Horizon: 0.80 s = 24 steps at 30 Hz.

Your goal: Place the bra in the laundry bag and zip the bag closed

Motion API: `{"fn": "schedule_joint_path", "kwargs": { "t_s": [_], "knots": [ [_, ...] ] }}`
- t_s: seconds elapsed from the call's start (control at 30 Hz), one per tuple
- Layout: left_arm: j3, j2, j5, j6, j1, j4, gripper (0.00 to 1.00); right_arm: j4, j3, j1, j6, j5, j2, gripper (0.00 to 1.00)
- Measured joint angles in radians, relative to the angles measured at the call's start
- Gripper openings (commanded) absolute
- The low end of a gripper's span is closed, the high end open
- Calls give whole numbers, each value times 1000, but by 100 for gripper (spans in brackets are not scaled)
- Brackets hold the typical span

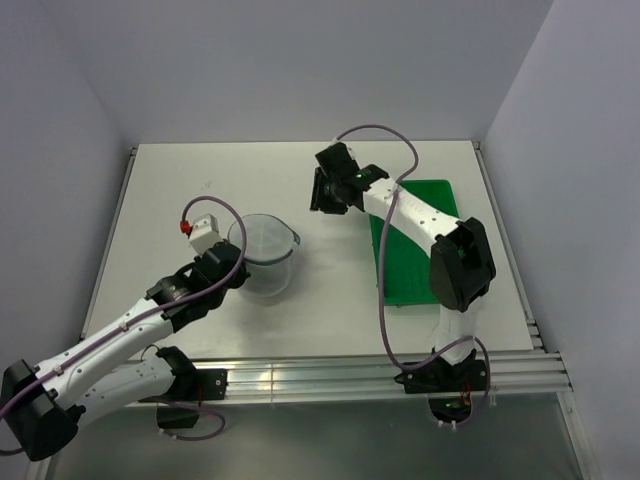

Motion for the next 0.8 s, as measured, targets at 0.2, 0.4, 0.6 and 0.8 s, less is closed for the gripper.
{"fn": "schedule_joint_path", "kwargs": {
  "t_s": [0.2,0.4,0.6,0.8],
  "knots": [
    [-10,31,36,9,-11,34,0,-5,-101,-18,28,0,-50,48],
    [-14,58,39,-19,-90,85,0,16,-275,43,135,-46,-250,48],
    [-48,57,36,-67,-137,137,0,111,-469,142,324,-105,-460,49],
    [-82,53,40,-94,-174,190,0,214,-575,253,523,-109,-470,50]
  ]
}}
